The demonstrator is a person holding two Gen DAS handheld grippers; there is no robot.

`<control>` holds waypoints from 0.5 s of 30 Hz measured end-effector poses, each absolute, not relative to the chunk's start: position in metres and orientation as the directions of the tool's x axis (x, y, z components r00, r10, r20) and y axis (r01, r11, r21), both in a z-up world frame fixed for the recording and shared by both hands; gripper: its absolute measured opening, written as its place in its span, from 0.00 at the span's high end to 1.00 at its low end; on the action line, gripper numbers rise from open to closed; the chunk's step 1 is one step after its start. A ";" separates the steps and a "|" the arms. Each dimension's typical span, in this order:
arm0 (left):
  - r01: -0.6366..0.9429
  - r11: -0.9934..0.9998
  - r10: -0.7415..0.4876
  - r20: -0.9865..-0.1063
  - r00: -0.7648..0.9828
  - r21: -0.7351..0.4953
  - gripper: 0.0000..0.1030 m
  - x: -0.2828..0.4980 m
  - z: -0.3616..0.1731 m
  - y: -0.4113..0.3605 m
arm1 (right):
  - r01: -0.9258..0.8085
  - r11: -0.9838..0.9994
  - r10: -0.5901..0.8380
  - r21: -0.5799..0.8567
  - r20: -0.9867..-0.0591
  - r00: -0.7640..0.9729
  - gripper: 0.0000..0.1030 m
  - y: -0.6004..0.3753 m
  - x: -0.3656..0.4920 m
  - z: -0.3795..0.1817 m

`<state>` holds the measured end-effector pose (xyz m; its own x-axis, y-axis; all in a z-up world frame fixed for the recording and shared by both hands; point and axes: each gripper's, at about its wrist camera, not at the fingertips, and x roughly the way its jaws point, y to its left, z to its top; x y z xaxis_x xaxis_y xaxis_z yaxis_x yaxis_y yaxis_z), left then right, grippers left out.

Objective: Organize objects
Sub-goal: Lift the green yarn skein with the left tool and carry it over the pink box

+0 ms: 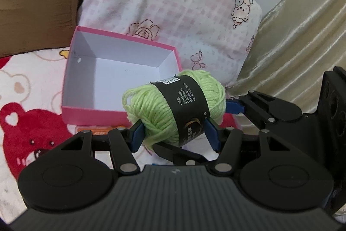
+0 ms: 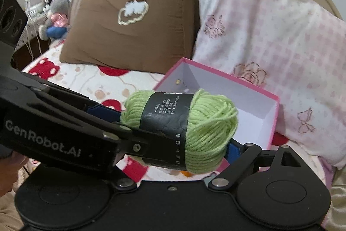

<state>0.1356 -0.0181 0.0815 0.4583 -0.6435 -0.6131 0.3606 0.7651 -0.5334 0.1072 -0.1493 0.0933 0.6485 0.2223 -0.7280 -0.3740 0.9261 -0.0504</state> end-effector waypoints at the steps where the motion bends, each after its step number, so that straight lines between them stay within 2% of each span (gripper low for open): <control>1: 0.358 0.763 -0.647 -0.615 0.452 -0.539 0.45 0.141 0.082 -0.020 | -0.383 0.921 0.206 -0.076 -0.738 0.642 0.10 -0.149 0.113 0.095; 5: 0.358 0.756 -0.654 -0.614 0.441 -0.548 0.46 0.163 0.079 -0.025 | -0.391 0.916 0.192 -0.090 -0.758 0.623 0.09 -0.153 0.133 0.096; 10: 0.350 0.745 -0.667 -0.624 0.407 -0.568 0.46 0.197 0.065 -0.037 | -0.356 0.934 0.227 -0.015 -0.745 0.627 0.09 -0.175 0.157 0.081; 15: 0.372 0.774 -0.632 -0.662 0.402 -0.513 0.47 0.227 0.048 -0.060 | -0.294 0.954 0.249 0.063 -0.712 0.656 0.09 -0.196 0.178 0.051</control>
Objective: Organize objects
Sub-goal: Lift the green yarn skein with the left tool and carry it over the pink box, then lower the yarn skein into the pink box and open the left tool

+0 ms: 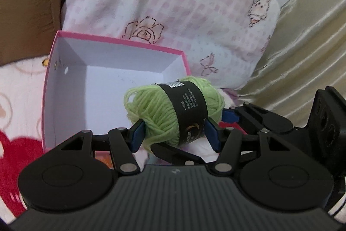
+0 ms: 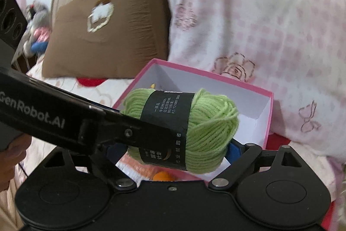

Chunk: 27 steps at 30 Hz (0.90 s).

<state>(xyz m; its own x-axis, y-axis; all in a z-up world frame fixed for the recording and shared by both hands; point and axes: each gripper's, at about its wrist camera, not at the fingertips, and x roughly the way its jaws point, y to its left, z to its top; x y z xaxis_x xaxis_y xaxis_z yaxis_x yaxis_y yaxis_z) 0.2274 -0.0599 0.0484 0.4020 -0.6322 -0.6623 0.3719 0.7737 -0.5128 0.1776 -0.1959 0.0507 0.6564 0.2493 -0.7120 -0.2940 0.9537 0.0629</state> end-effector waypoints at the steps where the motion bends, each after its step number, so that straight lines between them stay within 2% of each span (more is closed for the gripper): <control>1: 0.377 0.780 -0.623 -0.671 0.402 -0.499 0.47 0.234 0.044 -0.064 | -0.275 0.958 0.248 0.079 -0.708 0.661 0.09 -0.199 0.183 0.044; 8: 0.349 0.779 -0.626 -0.685 0.374 -0.521 0.49 0.282 0.013 -0.081 | -0.189 0.966 0.256 0.173 -0.701 0.666 0.11 -0.224 0.217 0.021; 10: 0.337 0.781 -0.624 -0.687 0.372 -0.526 0.49 0.294 0.007 -0.083 | -0.179 0.963 0.269 0.201 -0.704 0.658 0.13 -0.235 0.228 0.016; 12: 0.327 0.779 -0.627 -0.686 0.370 -0.535 0.49 0.306 0.002 -0.085 | -0.186 0.962 0.275 0.202 -0.705 0.654 0.20 -0.241 0.237 0.011; 15: 0.315 0.770 -0.638 -0.685 0.352 -0.556 0.49 0.319 -0.007 -0.088 | -0.194 0.964 0.265 0.181 -0.713 0.649 0.23 -0.249 0.249 0.005; 27: 0.240 0.793 -0.609 -0.712 0.349 -0.560 0.49 0.356 -0.043 -0.097 | -0.153 0.979 0.201 0.137 -0.794 0.573 0.21 -0.249 0.292 -0.022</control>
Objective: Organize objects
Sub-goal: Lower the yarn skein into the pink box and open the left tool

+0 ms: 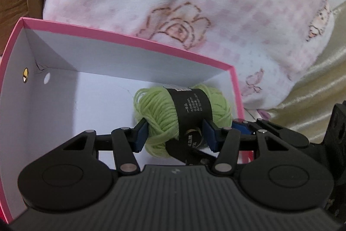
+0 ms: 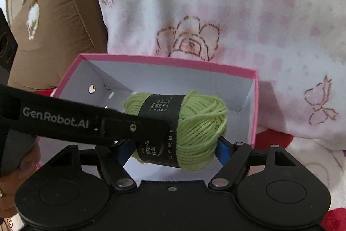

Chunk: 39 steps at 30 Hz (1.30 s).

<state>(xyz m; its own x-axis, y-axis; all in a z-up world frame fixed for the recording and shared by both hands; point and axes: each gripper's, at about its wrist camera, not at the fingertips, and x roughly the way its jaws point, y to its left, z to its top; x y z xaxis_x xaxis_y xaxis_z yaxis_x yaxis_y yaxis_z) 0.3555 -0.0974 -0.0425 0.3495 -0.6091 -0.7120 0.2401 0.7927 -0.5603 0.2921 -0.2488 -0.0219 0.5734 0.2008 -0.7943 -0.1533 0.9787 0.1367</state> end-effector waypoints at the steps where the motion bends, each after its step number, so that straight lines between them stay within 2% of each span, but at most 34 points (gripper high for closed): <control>1: 0.228 0.792 -0.610 -0.712 0.347 -0.567 0.49 0.358 -0.046 -0.096 | -0.157 0.979 0.195 0.128 -0.799 0.568 0.21 -0.246 0.295 -0.024; 4: 0.208 0.783 -0.620 -0.708 0.338 -0.587 0.51 0.363 -0.055 -0.093 | -0.226 0.973 0.159 0.036 -0.817 0.554 0.21 -0.235 0.299 -0.028; 8: 0.200 0.786 -0.617 -0.716 0.328 -0.585 0.53 0.365 -0.064 -0.094 | -0.240 0.971 0.146 0.015 -0.831 0.537 0.23 -0.236 0.301 -0.036; 10: 0.201 0.811 -0.585 -0.744 0.323 -0.550 0.52 0.364 -0.064 -0.095 | -0.258 0.966 0.122 -0.028 -0.829 0.546 0.28 -0.230 0.301 -0.038; 13: 0.228 0.837 -0.547 -0.755 0.361 -0.497 0.53 0.361 -0.061 -0.092 | -0.247 0.969 0.145 0.006 -0.824 0.548 0.36 -0.228 0.300 -0.036; 18: 0.207 0.841 -0.540 -0.762 0.356 -0.500 0.53 0.369 -0.071 -0.089 | -0.256 0.965 0.095 -0.053 -0.840 0.535 0.50 -0.217 0.308 -0.045; 26: 0.204 0.826 -0.562 -0.736 0.378 -0.526 0.54 0.377 -0.069 -0.109 | -0.220 0.959 -0.033 -0.179 -0.841 0.541 0.58 -0.211 0.313 -0.054; 28: 0.214 0.837 -0.546 -0.739 0.394 -0.504 0.58 0.376 -0.067 -0.114 | -0.225 0.950 -0.055 -0.215 -0.827 0.560 0.58 -0.209 0.311 -0.053; 29: 0.218 0.841 -0.540 -0.746 0.391 -0.494 0.65 0.376 -0.068 -0.116 | -0.227 0.945 -0.068 -0.236 -0.819 0.570 0.58 -0.208 0.310 -0.052; 30: 0.215 0.841 -0.540 -0.750 0.382 -0.496 0.68 0.377 -0.069 -0.117 | -0.220 0.938 -0.093 -0.267 -0.806 0.585 0.58 -0.206 0.309 -0.051; 33: 0.199 0.836 -0.547 -0.751 0.371 -0.511 0.70 0.376 -0.071 -0.114 | -0.156 0.926 -0.166 -0.344 -0.739 0.652 0.59 -0.207 0.307 -0.047; 35: 0.192 0.830 -0.555 -0.745 0.370 -0.523 0.70 0.376 -0.072 -0.112 | -0.131 0.942 -0.154 -0.309 -0.745 0.650 0.60 -0.214 0.311 -0.045; 36: 0.189 0.827 -0.560 -0.743 0.366 -0.530 0.71 0.376 -0.072 -0.112 | -0.134 0.950 -0.134 -0.282 -0.755 0.642 0.62 -0.216 0.312 -0.044; 38: 0.190 0.813 -0.580 -0.736 0.350 -0.550 0.72 0.376 -0.073 -0.114 | -0.162 0.947 -0.113 -0.276 -0.761 0.639 0.78 -0.214 0.311 -0.044; 39: 0.189 0.805 -0.591 -0.733 0.338 -0.562 0.75 0.378 -0.075 -0.117 | -0.179 0.943 -0.105 -0.279 -0.763 0.638 0.81 -0.211 0.310 -0.044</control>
<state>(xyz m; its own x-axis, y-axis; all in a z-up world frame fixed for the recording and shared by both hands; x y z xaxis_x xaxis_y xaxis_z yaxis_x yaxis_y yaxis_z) 0.3777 -0.1173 -0.0750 0.3379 -0.5907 -0.7327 0.1890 0.8052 -0.5620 0.3104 -0.2112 -0.0439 0.6384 -0.1050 -0.7625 -0.1787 0.9434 -0.2794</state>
